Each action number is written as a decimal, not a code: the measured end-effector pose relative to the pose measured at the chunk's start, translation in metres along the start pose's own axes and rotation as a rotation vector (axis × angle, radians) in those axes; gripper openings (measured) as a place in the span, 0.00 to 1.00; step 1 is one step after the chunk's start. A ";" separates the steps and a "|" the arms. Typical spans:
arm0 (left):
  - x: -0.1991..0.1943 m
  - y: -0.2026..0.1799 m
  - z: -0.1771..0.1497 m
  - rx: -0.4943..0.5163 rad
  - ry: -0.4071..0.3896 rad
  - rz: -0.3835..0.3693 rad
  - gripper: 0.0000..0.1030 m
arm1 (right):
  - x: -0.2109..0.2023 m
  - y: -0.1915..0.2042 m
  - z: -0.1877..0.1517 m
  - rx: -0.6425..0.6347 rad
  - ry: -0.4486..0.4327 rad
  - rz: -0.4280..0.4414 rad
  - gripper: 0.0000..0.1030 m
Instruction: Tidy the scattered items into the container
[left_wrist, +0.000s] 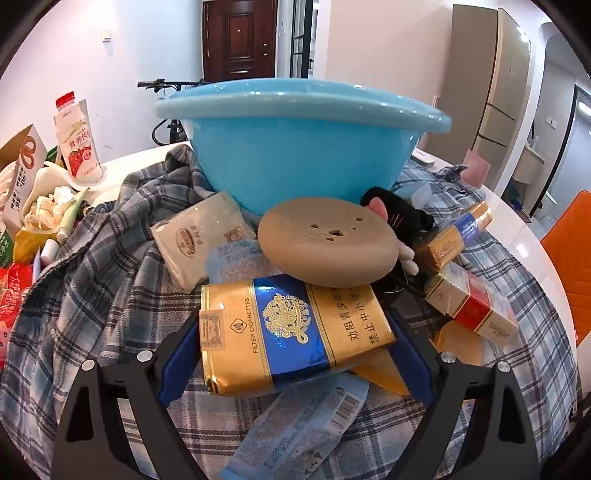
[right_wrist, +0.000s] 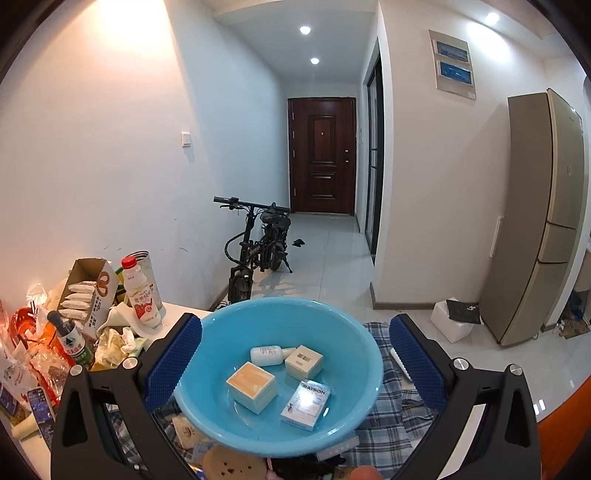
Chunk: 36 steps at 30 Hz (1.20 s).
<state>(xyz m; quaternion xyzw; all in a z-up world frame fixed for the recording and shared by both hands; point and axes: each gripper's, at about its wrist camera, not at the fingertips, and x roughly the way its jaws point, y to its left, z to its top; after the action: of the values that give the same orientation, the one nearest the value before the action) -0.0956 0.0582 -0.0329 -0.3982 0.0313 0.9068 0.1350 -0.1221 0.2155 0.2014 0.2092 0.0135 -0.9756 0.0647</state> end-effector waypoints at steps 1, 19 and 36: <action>-0.002 0.000 0.000 0.000 -0.004 0.000 0.88 | -0.006 -0.003 -0.004 -0.006 0.002 0.005 1.00; -0.020 0.006 -0.002 -0.025 -0.045 -0.072 0.83 | 0.030 -0.077 -0.223 0.029 0.455 0.348 0.94; -0.031 0.010 0.000 -0.056 -0.081 -0.127 0.81 | 0.065 -0.061 -0.248 -0.036 0.547 0.442 0.82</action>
<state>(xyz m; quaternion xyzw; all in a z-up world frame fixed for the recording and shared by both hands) -0.0786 0.0419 -0.0110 -0.3658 -0.0250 0.9124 0.1821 -0.0878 0.2817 -0.0509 0.4597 0.0020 -0.8454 0.2721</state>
